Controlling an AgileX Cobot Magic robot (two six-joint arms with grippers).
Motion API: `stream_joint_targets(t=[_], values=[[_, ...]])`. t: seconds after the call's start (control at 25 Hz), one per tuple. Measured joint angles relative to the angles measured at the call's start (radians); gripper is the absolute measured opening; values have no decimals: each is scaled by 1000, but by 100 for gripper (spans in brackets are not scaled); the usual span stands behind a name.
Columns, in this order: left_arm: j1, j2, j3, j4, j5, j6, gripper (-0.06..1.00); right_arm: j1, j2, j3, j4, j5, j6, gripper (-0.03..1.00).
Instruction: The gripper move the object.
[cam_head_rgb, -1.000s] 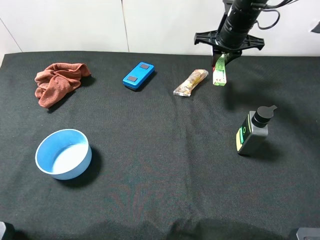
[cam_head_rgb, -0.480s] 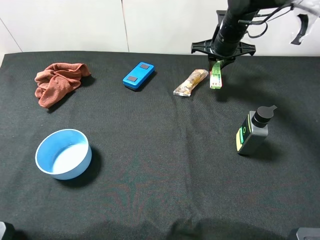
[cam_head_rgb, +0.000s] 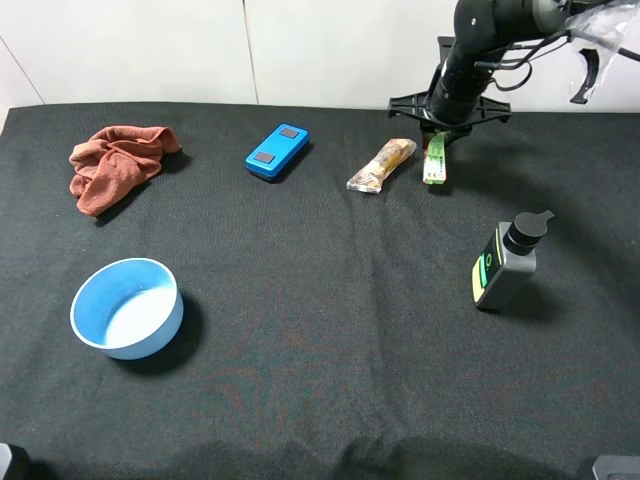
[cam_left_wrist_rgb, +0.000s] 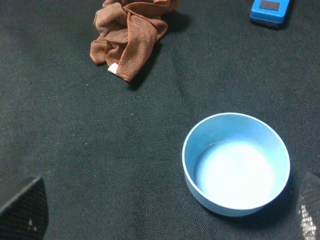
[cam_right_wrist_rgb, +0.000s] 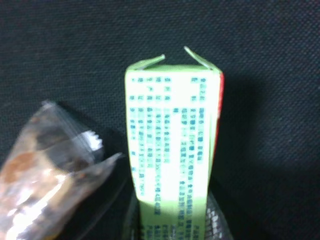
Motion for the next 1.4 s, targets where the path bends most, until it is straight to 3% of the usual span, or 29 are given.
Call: stream_joint_targets(t=[0.8, 0.88, 1.0, 1.08, 1.4], values=[[0, 0, 0, 0, 0, 0, 100, -13, 25, 0, -18, -19, 3, 18], [0, 0, 0, 0, 0, 0, 100, -13, 25, 0, -18, -17, 3, 25], [0, 0, 0, 0, 0, 0, 100, -13, 25, 0, -18, -16, 3, 51], [0, 0, 0, 0, 0, 0, 100, -13, 25, 0, -19, -11, 3, 62], [0, 0, 0, 0, 0, 0, 100, -15, 25, 0, -21, 2, -4, 69]])
